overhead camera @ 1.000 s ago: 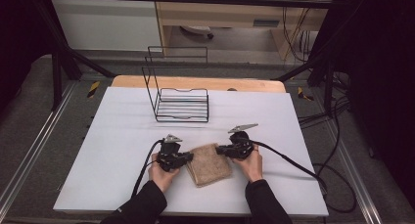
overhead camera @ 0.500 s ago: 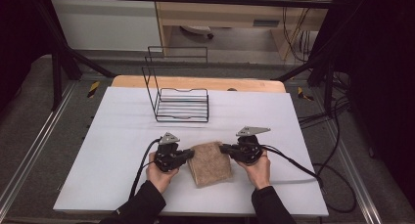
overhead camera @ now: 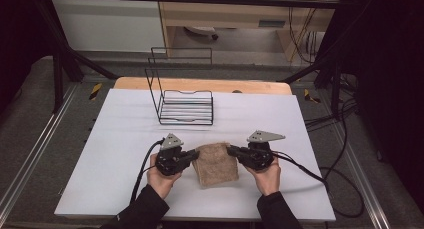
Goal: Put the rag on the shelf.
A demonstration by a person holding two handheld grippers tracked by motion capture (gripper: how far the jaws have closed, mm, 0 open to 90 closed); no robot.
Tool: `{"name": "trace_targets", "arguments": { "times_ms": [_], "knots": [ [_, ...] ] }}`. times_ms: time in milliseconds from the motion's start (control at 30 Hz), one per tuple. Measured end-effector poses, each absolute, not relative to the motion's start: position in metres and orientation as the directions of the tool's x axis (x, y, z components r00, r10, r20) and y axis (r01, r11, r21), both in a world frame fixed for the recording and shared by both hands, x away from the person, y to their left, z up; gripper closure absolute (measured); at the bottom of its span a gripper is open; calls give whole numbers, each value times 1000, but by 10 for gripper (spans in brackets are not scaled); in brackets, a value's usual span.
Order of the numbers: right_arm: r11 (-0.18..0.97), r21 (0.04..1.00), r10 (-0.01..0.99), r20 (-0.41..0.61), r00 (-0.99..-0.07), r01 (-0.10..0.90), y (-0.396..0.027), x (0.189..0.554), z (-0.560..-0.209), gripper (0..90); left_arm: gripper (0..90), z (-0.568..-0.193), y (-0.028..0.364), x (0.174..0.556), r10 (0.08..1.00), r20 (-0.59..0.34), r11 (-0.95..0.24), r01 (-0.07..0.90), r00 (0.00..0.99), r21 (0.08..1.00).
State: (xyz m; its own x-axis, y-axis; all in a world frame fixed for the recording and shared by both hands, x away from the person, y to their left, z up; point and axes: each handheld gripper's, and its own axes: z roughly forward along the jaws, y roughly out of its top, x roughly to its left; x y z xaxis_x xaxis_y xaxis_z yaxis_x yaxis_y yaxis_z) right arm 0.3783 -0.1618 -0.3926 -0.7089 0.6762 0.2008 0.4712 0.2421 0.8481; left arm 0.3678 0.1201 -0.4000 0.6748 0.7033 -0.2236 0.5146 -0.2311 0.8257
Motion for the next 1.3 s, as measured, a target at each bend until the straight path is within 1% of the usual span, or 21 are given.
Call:
{"name": "trace_targets", "arguments": {
  "times_ms": [233, 500, 700, 1067, 1300],
  "knots": [
    [210, 874, 679, 191, -709, 438, -159, 372, -381, 864, 852, -389, 126, 366, 702, -216, -214, 490, 679, 845],
    [200, 892, 676, 173, -716, 405, -156, 367, -369, 869, 854, -378, 131, 364, 700, -219, -190, 473, 680, 860],
    [188, 905, 680, 161, -716, 382, -152, 366, -362, 870, 855, -367, 134, 363, 702, -201, -187, 449, 683, 874],
    [182, 935, 686, 102, -720, 306, -137, 368, -340, 872, 857, -345, 147, 365, 713, -175, -160, 401, 679, 902],
    [154, 951, 690, 90, -718, 267, -127, 372, -328, 871, 857, -330, 154, 368, 726, -147, -154, 368, 672, 917]
  ]
}}
